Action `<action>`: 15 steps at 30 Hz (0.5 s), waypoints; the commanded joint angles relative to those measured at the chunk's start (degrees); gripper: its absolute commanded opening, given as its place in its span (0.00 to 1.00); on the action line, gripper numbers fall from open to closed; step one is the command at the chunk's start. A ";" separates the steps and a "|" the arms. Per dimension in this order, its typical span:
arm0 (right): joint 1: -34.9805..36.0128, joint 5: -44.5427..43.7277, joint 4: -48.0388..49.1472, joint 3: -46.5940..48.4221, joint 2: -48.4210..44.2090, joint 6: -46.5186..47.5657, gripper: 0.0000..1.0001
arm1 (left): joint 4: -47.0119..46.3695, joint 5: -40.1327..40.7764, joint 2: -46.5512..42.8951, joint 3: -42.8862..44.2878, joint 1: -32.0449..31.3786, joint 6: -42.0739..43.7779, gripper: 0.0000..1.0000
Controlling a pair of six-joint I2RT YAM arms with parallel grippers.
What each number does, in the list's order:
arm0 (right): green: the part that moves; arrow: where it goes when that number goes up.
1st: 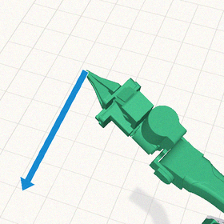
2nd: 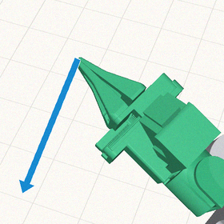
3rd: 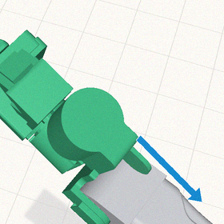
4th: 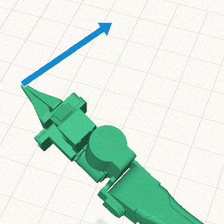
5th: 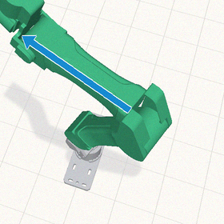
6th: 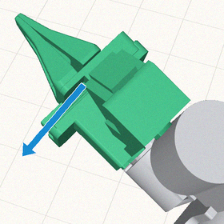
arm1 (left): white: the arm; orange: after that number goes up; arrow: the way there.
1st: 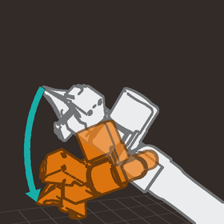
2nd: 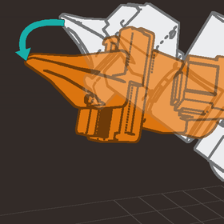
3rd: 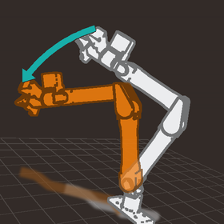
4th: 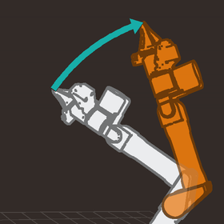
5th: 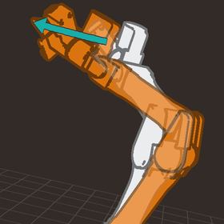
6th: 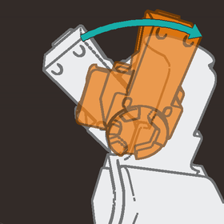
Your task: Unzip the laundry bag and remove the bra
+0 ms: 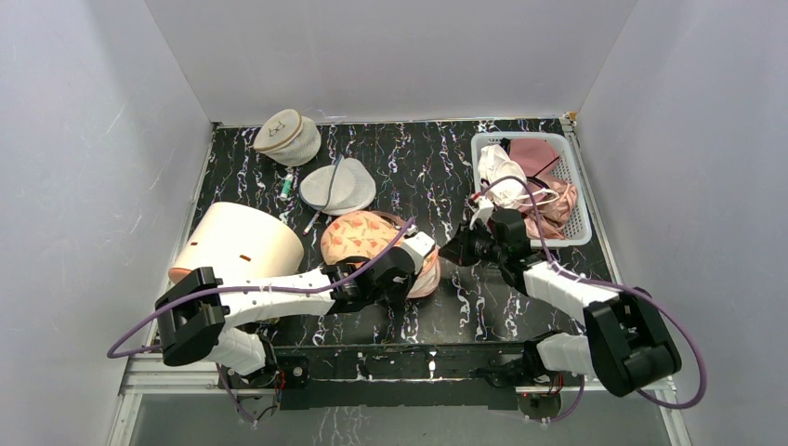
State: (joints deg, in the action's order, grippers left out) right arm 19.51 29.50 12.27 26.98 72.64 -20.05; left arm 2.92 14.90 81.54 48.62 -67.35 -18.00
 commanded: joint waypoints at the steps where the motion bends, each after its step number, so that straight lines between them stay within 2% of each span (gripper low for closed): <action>1: -0.83 -4.08 2.83 -3.16 -6.33 -1.85 0.00 | 1.05 -0.39 -1.40 -0.27 -0.41 0.74 0.00; 9: -0.78 1.81 1.13 -5.52 -10.60 -4.95 0.00 | 5.52 2.12 -7.29 -4.79 -0.43 -1.00 0.00; 11: -0.66 3.46 0.03 -5.21 -11.05 -5.04 0.00 | 7.41 0.53 -8.64 -5.24 -0.41 -1.76 0.13; 14: 0.17 5.10 -2.98 -4.23 -11.57 -4.35 0.00 | 11.61 -1.77 -9.43 -2.55 -0.36 -2.71 0.38; 15: 0.71 5.06 -3.82 -3.96 -11.93 -4.42 0.00 | 12.49 -2.91 -9.46 -1.25 -0.42 -2.74 0.41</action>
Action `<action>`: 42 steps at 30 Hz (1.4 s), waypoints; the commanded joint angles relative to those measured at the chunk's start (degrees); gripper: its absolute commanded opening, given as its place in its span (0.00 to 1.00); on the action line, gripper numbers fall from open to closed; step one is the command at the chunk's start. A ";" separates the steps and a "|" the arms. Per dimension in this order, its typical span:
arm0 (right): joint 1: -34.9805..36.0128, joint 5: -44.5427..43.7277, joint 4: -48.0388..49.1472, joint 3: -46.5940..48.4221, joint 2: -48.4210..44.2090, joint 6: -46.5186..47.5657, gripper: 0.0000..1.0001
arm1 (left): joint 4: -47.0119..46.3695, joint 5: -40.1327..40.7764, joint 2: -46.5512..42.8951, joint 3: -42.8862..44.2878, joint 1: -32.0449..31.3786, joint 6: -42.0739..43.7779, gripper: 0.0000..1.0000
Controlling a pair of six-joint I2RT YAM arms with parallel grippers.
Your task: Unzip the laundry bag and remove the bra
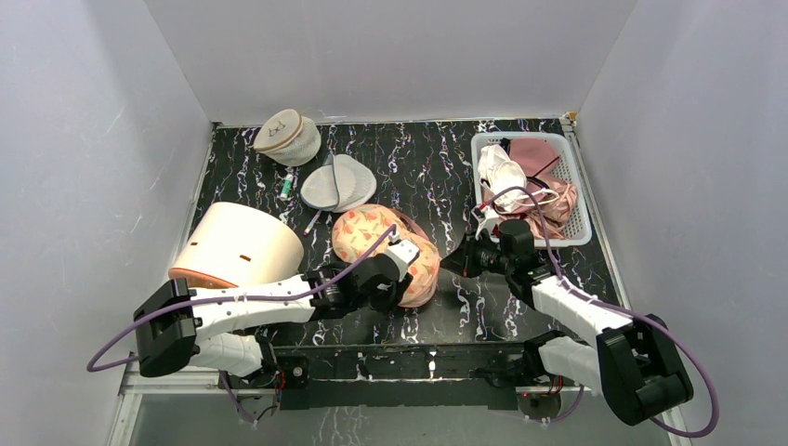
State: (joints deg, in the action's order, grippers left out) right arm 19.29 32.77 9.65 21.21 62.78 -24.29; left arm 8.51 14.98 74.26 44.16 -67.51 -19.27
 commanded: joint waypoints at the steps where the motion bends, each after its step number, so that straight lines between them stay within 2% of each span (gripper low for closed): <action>1: 1.45 1.77 -1.81 1.89 -2.52 -0.27 0.00 | 7.43 -4.04 -2.19 4.46 -0.33 -1.52 0.45; 3: 2.40 1.83 -2.72 1.99 -3.45 -0.59 0.00 | 7.44 -5.41 -1.82 6.96 -0.34 -2.05 0.58; 5: 3.43 1.77 -3.47 2.12 -4.00 -0.97 0.00 | 6.56 -5.70 -0.80 9.22 -0.30 -2.82 0.66; 11: 5.35 0.99 -3.12 1.09 -5.62 -3.11 0.00 | 5.05 0.36 8.93 15.79 -0.34 -4.66 0.68; 18: 6.01 0.44 -3.62 0.36 -9.36 -4.80 0.00 | 6.20 4.88 14.82 18.17 -0.36 -3.77 0.54; 21: 6.07 0.01 -3.97 -0.14 -10.21 -4.76 0.00 | 6.74 3.73 15.66 18.69 -0.39 -1.79 0.39; 25: 6.10 -1.82 -6.17 0.60 -9.77 -3.32 0.00 | 7.46 3.13 15.11 18.52 -0.37 -1.81 0.08; 26: 6.10 -2.52 -6.63 0.99 -9.71 -3.03 0.00 | 7.47 3.11 14.54 17.99 -0.40 -1.97 0.06; 30: 6.03 -6.84 -7.84 2.54 -9.15 -2.83 0.00 | 7.35 1.91 12.05 15.71 -0.35 -1.61 0.00; 34: 6.02 -13.57 -7.56 3.34 -6.86 -2.50 0.00 | 8.49 -0.17 10.02 14.81 -0.43 0.06 0.00; 42: 3.90 -17.60 -0.21 7.41 4.24 -0.54 0.00 | 7.44 -1.27 7.19 11.60 -0.43 0.98 0.00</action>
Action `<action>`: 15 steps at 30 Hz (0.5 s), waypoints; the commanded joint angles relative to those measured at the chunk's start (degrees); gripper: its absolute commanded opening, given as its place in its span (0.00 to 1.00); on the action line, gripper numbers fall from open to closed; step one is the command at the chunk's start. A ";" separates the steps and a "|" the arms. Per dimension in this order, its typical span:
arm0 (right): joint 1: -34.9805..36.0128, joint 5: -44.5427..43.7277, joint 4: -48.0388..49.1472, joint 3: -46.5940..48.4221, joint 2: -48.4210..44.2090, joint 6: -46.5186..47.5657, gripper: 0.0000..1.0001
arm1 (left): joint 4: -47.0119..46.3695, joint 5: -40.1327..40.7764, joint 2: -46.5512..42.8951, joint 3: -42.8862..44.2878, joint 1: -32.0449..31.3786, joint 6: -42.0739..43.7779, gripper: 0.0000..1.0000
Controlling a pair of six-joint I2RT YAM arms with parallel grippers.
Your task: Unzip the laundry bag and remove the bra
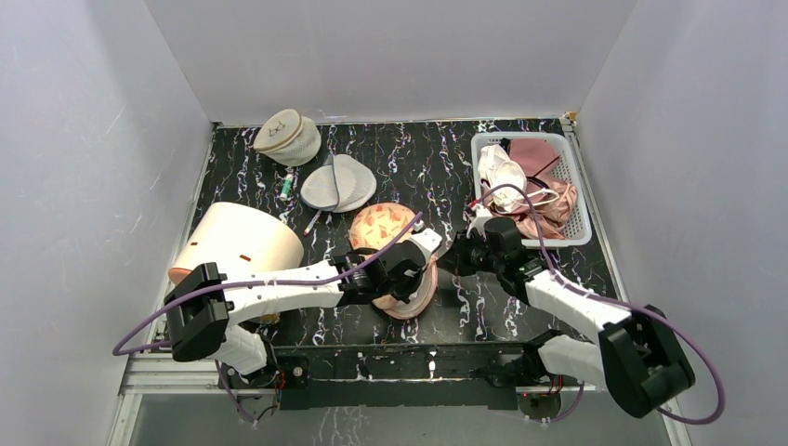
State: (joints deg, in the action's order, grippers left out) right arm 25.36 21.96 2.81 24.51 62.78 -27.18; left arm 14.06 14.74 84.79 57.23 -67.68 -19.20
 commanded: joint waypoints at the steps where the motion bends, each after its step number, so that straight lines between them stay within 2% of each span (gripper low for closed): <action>1: -2.69 -6.77 7.81 4.74 5.91 2.39 0.00 | 2.04 -0.83 -3.36 -1.79 -0.26 0.55 0.00; 8: -6.98 -2.01 14.02 7.82 14.80 0.60 0.00 | 3.19 1.73 -2.35 -4.54 -0.26 -3.51 0.00; 11: -7.28 0.09 12.92 7.81 15.27 1.17 0.00 | 2.93 4.34 -2.86 -6.38 -0.26 -4.65 0.00; 15: -7.22 6.47 14.43 3.19 12.86 0.01 0.00 | 3.82 6.14 -1.77 -6.72 -0.17 -5.22 0.00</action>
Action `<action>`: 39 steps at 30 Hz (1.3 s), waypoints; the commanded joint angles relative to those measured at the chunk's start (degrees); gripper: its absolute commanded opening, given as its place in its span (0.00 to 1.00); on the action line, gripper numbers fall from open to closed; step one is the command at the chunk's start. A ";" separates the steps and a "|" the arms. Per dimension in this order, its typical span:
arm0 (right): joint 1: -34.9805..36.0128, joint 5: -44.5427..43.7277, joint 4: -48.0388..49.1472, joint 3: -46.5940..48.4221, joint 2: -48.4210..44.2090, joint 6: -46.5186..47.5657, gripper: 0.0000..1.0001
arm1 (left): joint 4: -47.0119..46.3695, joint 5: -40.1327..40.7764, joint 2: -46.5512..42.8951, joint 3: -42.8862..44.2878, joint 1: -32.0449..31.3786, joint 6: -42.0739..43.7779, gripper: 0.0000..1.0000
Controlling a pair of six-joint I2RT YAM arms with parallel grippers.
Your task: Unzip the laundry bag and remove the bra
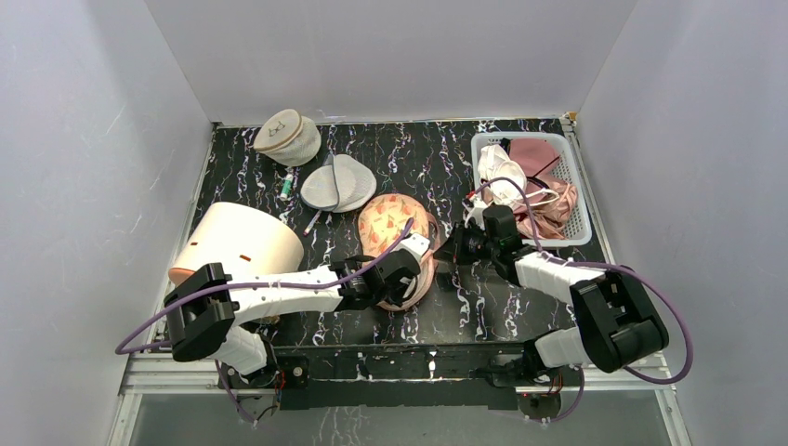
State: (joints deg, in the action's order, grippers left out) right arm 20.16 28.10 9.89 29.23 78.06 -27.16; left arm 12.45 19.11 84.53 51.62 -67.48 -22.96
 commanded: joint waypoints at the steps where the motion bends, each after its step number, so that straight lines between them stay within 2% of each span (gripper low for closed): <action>1: -1.91 1.94 7.72 -2.77 -3.29 -0.53 0.00 | 5.29 1.49 -1.15 -0.92 -0.37 -1.21 0.00; 6: -0.54 3.82 7.12 -7.65 -10.30 -2.55 0.00 | 4.99 -0.91 0.66 2.33 -0.37 0.68 0.20; 14: 3.29 3.75 5.53 -11.22 -16.22 -6.32 0.00 | -1.39 -11.00 -2.57 5.21 -0.46 2.24 0.52; 16: 4.23 3.28 5.55 -11.22 -16.91 -6.88 0.00 | -2.90 -11.50 -2.47 5.09 -0.43 1.73 0.57; 19: 4.97 2.42 5.18 -11.13 -17.58 -7.03 0.00 | -0.83 -8.95 0.41 7.30 -0.45 0.72 0.59; 22: 5.29 2.25 4.72 -11.17 -17.58 -6.95 0.00 | 2.66 -5.38 3.92 9.83 -0.46 -0.19 0.57; 26: 5.77 1.99 5.51 -12.17 -18.47 -8.12 0.00 | 4.00 -3.78 6.72 10.57 -0.45 -0.46 0.48; 30: 6.09 1.41 5.62 -13.00 -20.10 -8.84 0.00 | 4.47 -2.99 7.52 10.51 -0.46 -0.32 0.33; 33: 6.05 0.78 5.79 -13.26 -21.27 -9.30 0.00 | 5.04 -1.73 6.84 10.04 -0.46 -0.33 0.27; 39: 6.09 -2.20 4.37 -12.28 -19.77 -8.77 0.00 | 5.90 -0.64 4.49 8.59 -0.46 -0.70 0.09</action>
State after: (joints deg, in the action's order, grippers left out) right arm 26.15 28.69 12.03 15.90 58.11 -35.99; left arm 15.51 15.92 92.95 60.80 -67.75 -23.29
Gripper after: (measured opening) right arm 0.009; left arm 0.130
